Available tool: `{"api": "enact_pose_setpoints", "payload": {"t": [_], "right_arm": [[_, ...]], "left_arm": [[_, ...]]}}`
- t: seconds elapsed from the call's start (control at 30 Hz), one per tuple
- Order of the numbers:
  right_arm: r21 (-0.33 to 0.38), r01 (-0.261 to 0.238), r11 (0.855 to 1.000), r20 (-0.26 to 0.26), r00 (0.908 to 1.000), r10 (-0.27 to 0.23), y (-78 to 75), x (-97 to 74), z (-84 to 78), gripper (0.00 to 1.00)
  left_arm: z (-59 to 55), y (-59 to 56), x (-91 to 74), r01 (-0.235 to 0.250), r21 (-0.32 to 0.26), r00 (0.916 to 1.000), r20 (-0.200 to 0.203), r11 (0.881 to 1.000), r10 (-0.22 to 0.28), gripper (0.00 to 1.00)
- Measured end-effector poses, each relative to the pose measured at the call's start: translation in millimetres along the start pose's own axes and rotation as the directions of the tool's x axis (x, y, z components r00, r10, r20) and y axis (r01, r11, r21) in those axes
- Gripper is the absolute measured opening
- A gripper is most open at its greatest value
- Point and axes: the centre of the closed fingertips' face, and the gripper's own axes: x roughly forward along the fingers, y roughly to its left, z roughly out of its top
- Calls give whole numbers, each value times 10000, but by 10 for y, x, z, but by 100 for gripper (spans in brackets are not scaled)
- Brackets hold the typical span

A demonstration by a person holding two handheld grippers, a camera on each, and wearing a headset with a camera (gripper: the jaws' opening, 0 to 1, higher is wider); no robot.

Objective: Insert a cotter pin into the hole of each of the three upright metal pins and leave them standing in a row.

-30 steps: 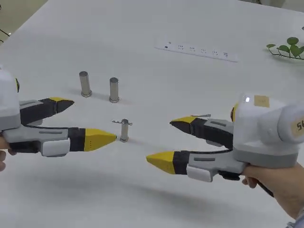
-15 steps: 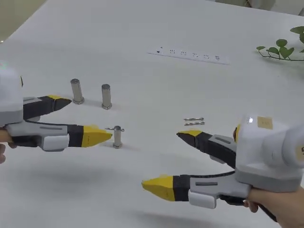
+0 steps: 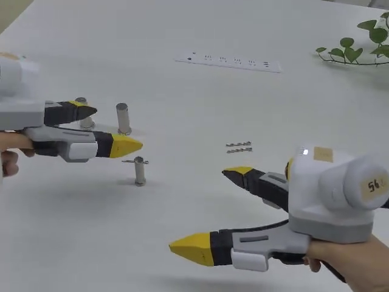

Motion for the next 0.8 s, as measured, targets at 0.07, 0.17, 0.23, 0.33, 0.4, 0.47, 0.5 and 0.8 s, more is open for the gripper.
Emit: {"api": "enact_pose_setpoints", "payload": {"t": [0.07,0.17,0.23,0.33,0.4,0.47,0.5,0.8], "right_arm": [[56,-22,10000,-42,10000,22,15,-1,-9,97],[126,54,9999,-78,10000,-53,20,-6,-15,98],[119,177,9998,-129,9998,-175,3,-10,-28,98],[183,183,9997,-231,9996,-179,0,-7,-56,98],[188,192,9996,-317,9993,-186,-3,-3,-73,98],[211,217,9995,-304,9993,-211,-5,-2,-71,98],[257,206,9995,-271,9994,-199,-1,-1,-66,98],[201,176,9996,-180,9997,-172,7,-4,-27,94]], "left_arm": [[29,55,50,-190,-82,9998,73,9998,191,75],[56,124,116,-407,-221,9991,135,9989,410,72],[79,144,149,-456,-348,9986,241,9984,465,71],[120,170,220,-391,-998,9979,470,9942,439,70],[102,241,272,-433,-893,9981,395,9951,470,66],[91,240,308,-465,-537,9983,338,9975,484,60],[69,253,338,-471,-565,9983,312,9973,489,57],[-58,428,451,-1458,-137,9893,-101,9892,1457,42]]}}
